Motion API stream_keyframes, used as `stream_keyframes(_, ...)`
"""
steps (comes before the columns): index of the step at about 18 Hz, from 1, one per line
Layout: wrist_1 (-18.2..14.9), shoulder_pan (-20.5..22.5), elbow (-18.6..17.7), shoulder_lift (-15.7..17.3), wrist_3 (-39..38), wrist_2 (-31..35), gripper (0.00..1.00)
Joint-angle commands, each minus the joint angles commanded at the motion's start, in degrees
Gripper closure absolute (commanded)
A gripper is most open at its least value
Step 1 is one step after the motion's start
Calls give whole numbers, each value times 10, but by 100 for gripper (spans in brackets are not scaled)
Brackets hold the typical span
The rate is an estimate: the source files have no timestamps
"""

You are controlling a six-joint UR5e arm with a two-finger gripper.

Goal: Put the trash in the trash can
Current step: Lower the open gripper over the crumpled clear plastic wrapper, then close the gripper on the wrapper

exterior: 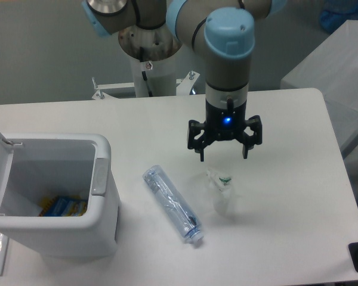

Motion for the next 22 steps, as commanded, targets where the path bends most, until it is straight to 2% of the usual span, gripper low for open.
stream_keyframes(2, 7, 0, -2, -4, -4, -5, 0)
stream_keyframes(6, 23, -1, -6, -32, -32, -2, 0)
stream_keyframes(10, 80, -3, -20, -60, -31, -4, 0)
stream_keyframes(15, 119, -14, -23, -98, -33, -3, 0)
stream_keyframes(20, 123, -16, -24, -103, -33, -2, 0)
stream_keyframes(21, 124, -16, -24, -105, -33, -1, 3)
stream_keyframes(22, 123, -16, -25, -106, -33, -1, 21)
